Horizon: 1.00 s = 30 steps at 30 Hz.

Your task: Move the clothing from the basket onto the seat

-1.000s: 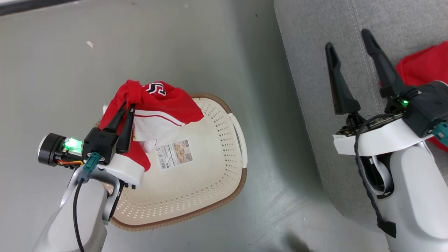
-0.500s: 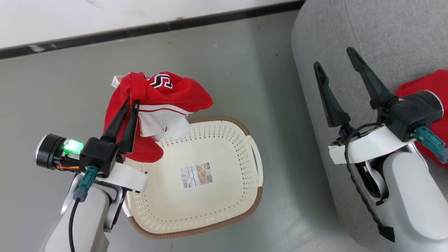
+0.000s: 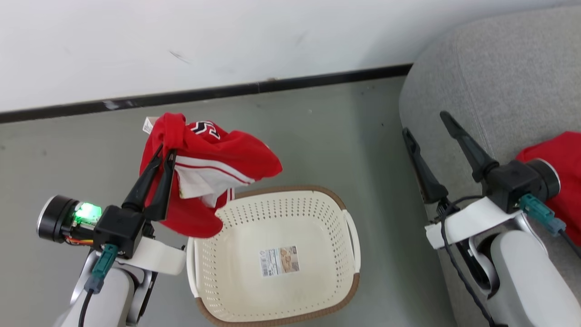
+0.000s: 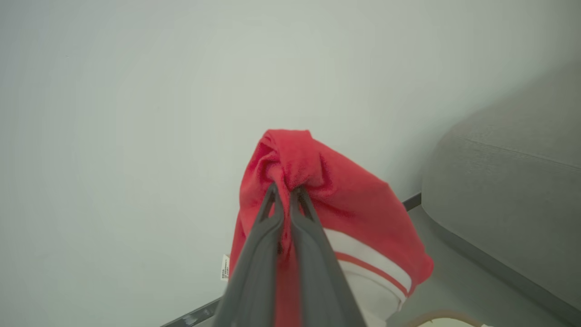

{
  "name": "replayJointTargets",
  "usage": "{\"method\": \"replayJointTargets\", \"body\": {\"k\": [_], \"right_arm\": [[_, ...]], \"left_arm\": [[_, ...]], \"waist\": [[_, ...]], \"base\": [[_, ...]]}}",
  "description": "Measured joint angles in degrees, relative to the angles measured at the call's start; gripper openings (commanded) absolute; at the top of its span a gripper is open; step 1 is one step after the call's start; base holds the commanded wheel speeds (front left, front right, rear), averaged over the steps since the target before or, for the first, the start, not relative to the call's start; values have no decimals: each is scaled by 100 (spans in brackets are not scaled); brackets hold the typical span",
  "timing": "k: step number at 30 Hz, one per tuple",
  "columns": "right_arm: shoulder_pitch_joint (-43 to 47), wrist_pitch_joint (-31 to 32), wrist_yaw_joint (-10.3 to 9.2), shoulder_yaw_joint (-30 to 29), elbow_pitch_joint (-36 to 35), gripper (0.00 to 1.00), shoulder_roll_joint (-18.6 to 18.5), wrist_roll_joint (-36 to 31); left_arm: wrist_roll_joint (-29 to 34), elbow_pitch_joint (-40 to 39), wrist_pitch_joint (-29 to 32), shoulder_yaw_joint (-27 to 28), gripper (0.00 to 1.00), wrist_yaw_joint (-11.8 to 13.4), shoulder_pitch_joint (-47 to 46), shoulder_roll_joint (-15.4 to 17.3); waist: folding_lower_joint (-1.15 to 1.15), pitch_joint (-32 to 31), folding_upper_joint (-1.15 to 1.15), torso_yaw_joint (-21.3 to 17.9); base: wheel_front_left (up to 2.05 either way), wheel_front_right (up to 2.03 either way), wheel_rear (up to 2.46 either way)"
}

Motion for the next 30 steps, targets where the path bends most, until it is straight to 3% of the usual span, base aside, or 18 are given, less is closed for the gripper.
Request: {"method": "replayJointTargets", "body": {"k": [9, 30], "right_arm": [[501, 0, 0, -11, 89, 100, 24, 30], [1366, 1, 0, 248, 234, 100, 35, 140]], "left_arm": [[-4, -89, 0, -32, 0, -16, 346, 32], [-10, -493, 367, -627, 0, -514, 415, 142]], "waist": [[0, -525, 0, 239], [0, -1539, 0, 841]], "base": [[0, 0, 0], [0, 0, 0]]}}
